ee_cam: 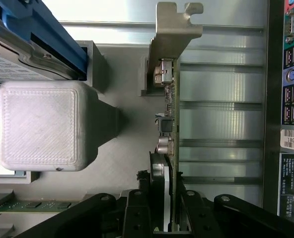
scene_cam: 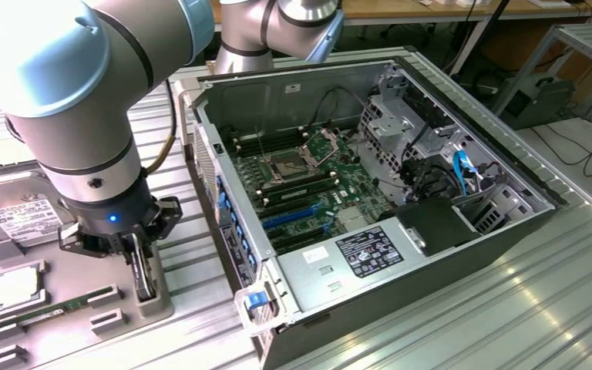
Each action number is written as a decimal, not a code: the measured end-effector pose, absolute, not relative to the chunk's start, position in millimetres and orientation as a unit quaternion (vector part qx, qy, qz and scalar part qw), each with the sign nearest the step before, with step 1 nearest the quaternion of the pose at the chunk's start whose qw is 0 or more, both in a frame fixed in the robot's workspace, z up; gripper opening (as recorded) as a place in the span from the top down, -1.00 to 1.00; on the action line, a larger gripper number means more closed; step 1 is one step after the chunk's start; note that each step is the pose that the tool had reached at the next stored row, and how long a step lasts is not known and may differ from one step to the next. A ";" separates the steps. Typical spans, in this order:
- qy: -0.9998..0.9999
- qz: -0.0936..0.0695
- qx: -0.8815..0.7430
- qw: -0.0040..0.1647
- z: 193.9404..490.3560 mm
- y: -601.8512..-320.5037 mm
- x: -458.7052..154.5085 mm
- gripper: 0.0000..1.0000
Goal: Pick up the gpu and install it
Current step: 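Pick up the gpu and move the gpu toward the slot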
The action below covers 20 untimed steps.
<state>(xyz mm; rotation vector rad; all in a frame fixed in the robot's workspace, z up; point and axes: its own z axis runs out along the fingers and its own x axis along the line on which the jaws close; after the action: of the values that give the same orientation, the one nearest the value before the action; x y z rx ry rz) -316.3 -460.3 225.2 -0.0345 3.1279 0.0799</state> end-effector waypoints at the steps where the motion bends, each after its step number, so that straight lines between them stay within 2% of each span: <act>1: 1.000 0.026 -0.011 0.006 225.2 -460.3 -316.3 0.44; 12: 1.000 0.025 -0.011 0.006 225.5 -460.3 -316.3 0.44; 20: 1.000 0.025 -0.011 0.006 240.9 -460.3 -316.3 0.44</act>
<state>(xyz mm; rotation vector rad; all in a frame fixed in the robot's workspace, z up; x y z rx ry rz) -316.3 -460.3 240.9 -0.0345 3.1281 0.0798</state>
